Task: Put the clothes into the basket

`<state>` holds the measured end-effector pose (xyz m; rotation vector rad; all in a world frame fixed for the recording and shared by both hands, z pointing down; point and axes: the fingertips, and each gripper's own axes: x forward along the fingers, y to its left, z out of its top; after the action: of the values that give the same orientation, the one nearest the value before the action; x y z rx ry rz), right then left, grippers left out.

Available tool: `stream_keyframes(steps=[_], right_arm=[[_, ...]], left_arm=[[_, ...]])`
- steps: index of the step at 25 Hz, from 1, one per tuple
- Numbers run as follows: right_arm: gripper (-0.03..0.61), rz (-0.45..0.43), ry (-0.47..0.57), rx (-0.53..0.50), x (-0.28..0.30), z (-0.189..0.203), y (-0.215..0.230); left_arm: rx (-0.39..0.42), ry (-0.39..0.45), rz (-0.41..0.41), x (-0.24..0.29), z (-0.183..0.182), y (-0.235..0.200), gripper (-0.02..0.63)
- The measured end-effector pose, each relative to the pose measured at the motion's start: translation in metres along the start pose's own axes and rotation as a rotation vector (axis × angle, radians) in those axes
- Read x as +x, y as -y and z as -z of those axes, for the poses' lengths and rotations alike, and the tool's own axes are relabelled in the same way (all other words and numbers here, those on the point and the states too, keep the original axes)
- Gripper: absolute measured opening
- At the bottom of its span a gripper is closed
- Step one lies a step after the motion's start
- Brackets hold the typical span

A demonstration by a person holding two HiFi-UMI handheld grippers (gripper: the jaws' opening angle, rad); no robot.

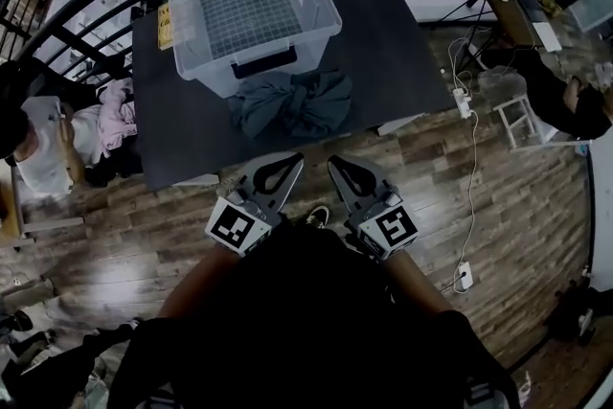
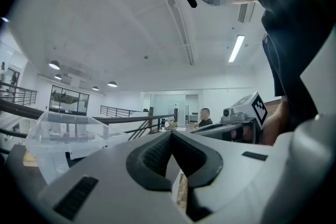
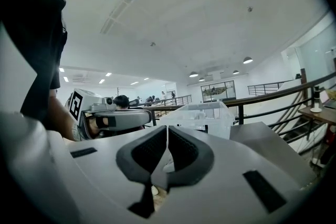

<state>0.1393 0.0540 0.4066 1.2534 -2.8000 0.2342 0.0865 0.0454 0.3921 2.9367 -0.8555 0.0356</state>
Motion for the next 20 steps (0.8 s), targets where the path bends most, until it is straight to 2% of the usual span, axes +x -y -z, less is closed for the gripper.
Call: stream_keyframes(steps=[9, 14, 20], right_arm=[[0.018, -0.035, -0.050, 0.015, 0.028, 0.023, 0.036], [0.018, -0.074, -0.118, 0.023, 0.063, 0.044, 0.047], [0.018, -0.102, -0.269, 0.013, 0.104, 0.080, 0.070]], left_arm=[[-0.019, -0.014, -0.063, 0.025, 0.024, -0.027, 0.003], [-0.011, -0.045, -0.045, 0.035, 0.043, -0.053, 0.003], [-0.034, -0.019, 0.029, 0.049, 0.067, -0.083, 0.003]])
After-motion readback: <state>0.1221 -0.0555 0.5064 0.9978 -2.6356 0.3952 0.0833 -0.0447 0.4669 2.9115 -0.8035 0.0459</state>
